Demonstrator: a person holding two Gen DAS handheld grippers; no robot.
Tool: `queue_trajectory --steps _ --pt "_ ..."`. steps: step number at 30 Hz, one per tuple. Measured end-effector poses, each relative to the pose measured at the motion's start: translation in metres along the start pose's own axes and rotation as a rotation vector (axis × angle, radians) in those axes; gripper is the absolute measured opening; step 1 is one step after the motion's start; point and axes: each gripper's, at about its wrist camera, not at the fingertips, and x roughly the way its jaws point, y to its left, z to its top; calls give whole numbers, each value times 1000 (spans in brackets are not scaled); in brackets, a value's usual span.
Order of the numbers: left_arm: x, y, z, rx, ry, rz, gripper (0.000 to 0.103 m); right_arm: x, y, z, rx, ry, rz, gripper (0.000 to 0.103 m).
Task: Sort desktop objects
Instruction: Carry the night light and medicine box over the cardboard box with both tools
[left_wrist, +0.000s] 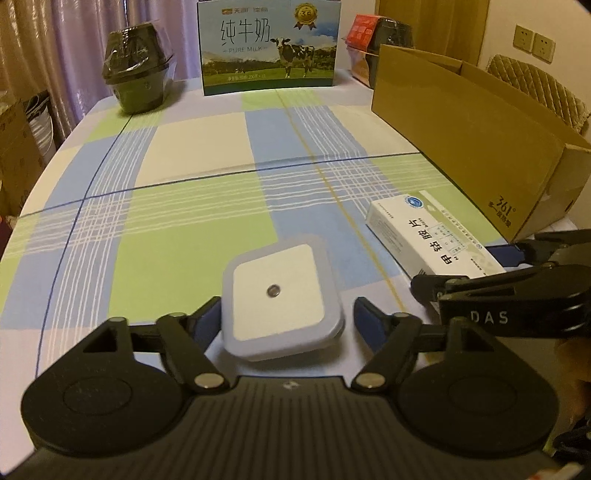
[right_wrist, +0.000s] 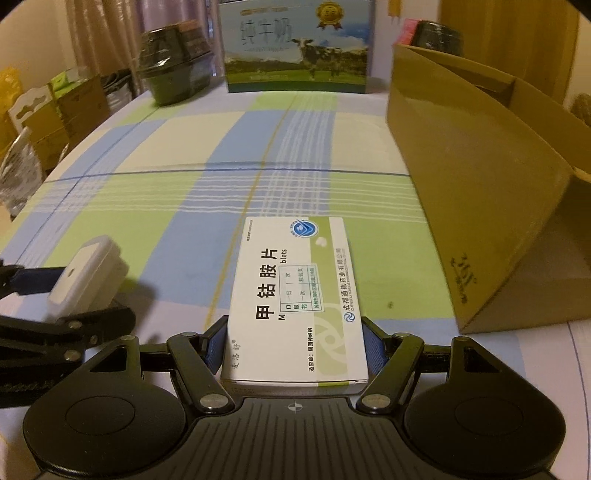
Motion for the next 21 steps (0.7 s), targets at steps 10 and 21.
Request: queue_trajectory --steps 10,21 --pt "-2 6 -1 -129 -28 -4 84 -4 -3 -3 2 -9 -9 68" --pt "2 36 -4 -336 -9 -26 83 -4 -3 -5 6 -16 -18 70"
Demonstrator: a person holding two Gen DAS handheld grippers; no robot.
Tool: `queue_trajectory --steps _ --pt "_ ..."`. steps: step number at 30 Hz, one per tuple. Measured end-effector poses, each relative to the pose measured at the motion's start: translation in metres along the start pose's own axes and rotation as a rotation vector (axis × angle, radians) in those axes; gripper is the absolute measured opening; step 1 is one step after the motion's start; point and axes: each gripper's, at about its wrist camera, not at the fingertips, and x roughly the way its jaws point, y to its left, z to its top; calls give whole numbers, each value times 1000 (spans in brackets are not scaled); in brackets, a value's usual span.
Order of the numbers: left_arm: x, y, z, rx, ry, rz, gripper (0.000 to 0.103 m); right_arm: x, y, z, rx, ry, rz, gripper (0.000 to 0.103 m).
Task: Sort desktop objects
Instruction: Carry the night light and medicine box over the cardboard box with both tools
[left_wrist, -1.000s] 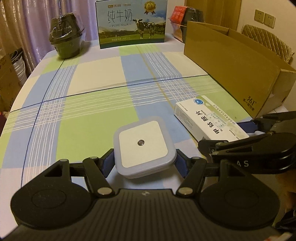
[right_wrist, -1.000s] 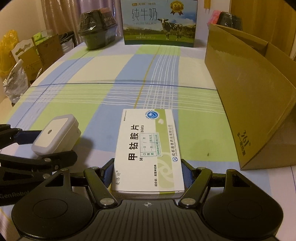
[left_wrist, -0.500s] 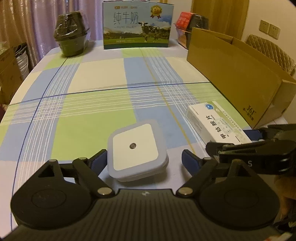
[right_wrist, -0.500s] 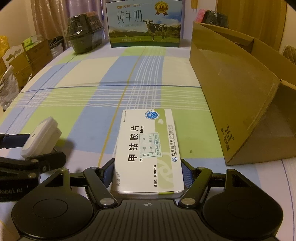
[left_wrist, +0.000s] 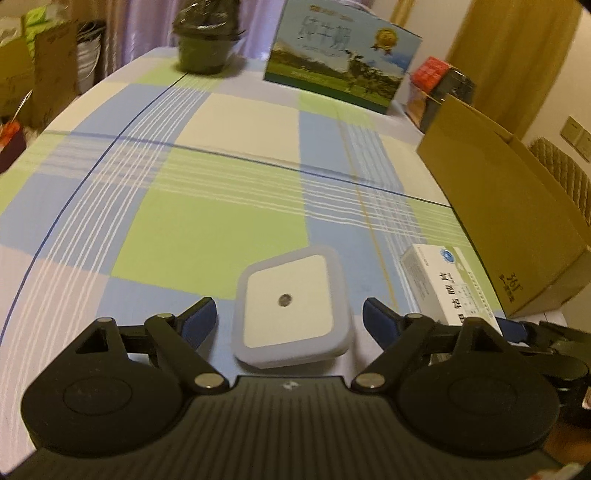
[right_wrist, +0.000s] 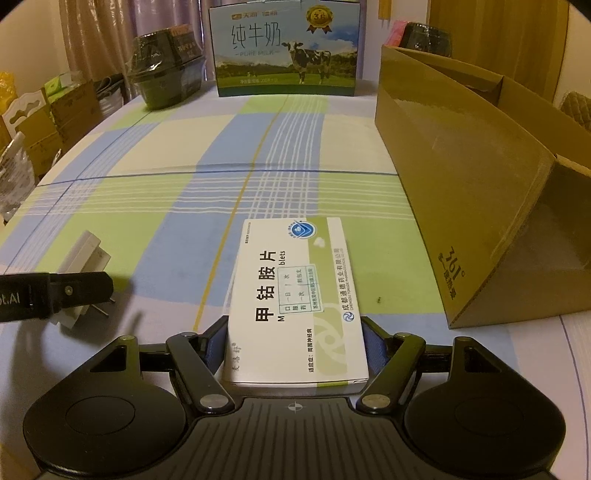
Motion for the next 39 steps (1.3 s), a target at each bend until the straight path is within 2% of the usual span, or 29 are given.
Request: queue_trajectory --steps 5,10,11,12,16,32,35,37,39 --pt "1 8 0 -66 6 -34 76 0 -1 0 2 -2 -2 70" --pt "2 2 1 -27 16 -30 68 -1 -1 -1 8 -5 -5 71" --pt "2 0 0 -20 17 -27 62 -1 -1 -2 10 -6 -7 72" --pt "2 -1 0 -11 18 -22 61 -1 -1 -2 12 -7 -8 73" --pt "1 -3 -1 6 18 -17 60 0 -1 -1 16 -8 -13 77" --pt "1 -10 -1 72 -3 13 60 12 1 6 0 -32 -14 77" --pt "1 -10 -1 74 -3 15 60 12 1 6 -4 -32 -14 76" --pt "1 -10 -1 78 -1 16 60 11 2 6 -9 -37 -13 68" --pt "1 -11 -1 86 -1 19 60 10 2 5 -6 -35 -10 68"
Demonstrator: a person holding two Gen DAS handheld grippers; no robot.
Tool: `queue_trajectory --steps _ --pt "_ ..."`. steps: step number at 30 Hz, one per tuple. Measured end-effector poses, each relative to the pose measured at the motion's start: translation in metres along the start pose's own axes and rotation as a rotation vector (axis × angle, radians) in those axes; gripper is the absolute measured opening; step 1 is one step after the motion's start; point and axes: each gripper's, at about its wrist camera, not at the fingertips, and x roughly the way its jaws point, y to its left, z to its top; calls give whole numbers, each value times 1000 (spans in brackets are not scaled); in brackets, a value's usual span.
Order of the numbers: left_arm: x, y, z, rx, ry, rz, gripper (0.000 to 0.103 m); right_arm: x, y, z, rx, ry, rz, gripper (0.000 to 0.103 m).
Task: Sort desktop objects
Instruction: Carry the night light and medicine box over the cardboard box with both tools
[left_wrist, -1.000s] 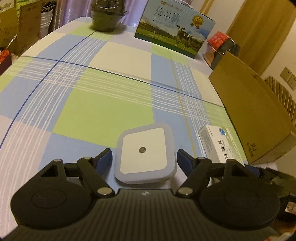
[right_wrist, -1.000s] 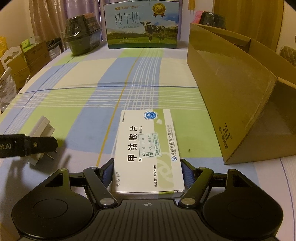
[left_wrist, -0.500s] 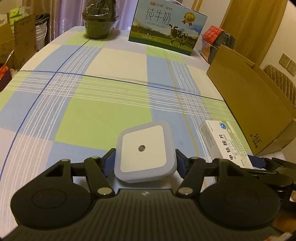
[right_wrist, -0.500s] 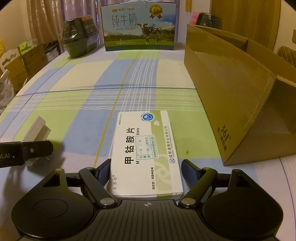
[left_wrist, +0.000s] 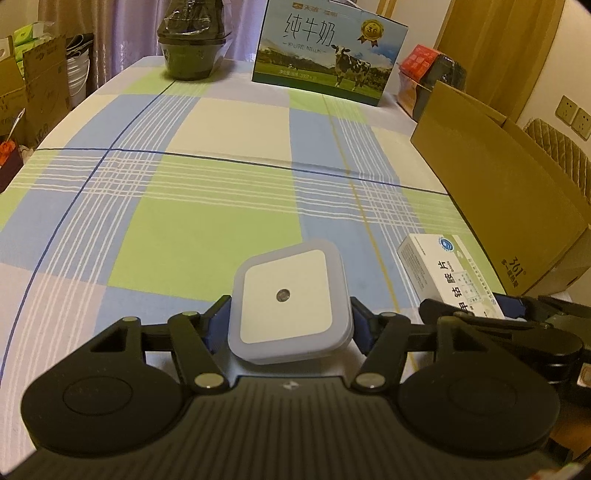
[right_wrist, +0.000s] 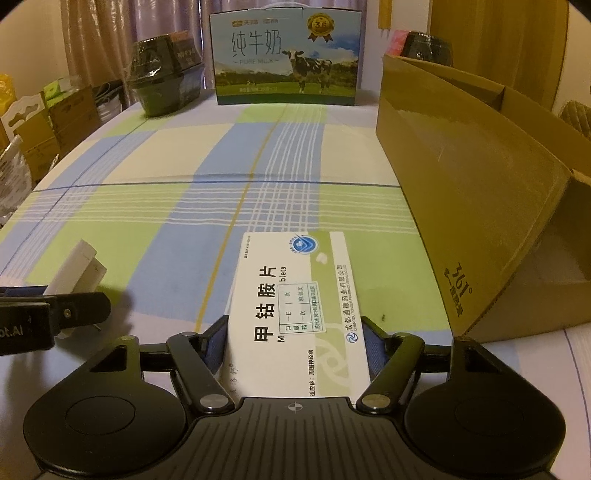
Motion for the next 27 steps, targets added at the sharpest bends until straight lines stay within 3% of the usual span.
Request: queue_trajectory --steps 11,27 --pt "-7 -10 7 77 -25 21 60 -20 1 1 29 -23 45 68" --pt "-84 -59 29 162 -150 2 60 -124 -31 29 150 -177 62 68"
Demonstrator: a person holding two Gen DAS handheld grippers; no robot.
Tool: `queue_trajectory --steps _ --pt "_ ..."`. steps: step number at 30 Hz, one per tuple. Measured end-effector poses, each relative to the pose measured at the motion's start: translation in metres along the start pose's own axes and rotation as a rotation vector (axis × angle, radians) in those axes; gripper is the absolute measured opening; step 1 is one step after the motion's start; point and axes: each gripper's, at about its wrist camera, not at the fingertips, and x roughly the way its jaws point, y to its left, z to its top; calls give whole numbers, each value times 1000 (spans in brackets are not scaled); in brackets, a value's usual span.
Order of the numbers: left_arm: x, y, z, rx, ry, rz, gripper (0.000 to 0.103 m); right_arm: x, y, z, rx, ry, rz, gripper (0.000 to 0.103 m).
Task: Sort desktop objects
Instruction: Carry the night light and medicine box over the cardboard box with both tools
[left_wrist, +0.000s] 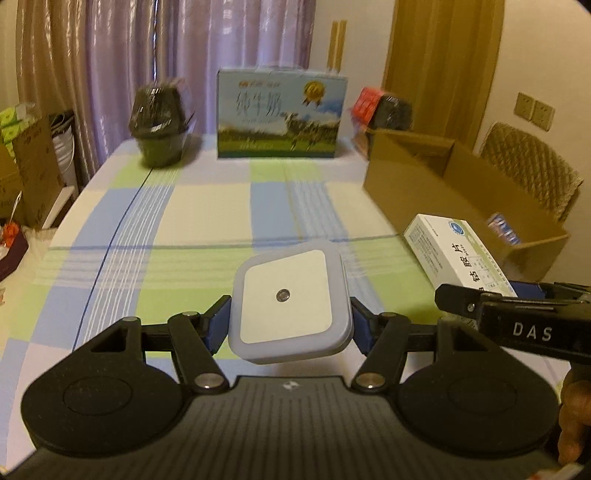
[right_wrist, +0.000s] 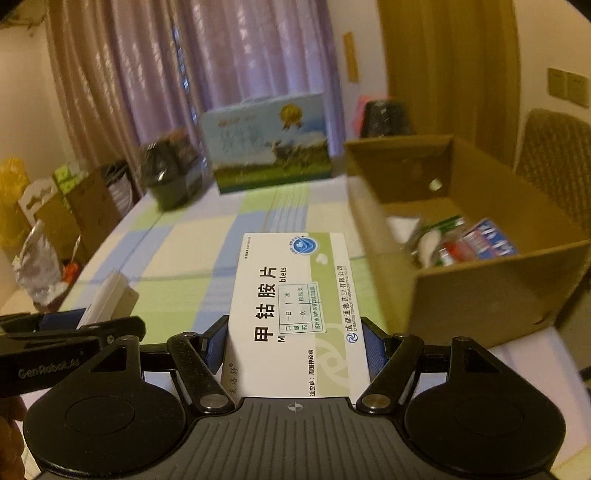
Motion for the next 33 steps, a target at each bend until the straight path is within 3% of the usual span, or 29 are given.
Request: queue_trajectory --steps 7,19,33 --pt "-22 -45 16 65 -35 -54 60 -40 -35 17 38 -72 -61 68" --pt "-20 -126 34 195 -35 -135 60 -75 -98 35 74 -129 -152 68" --pt "5 -163 45 194 -8 -181 60 -79 -139 40 89 -133 -186 68"
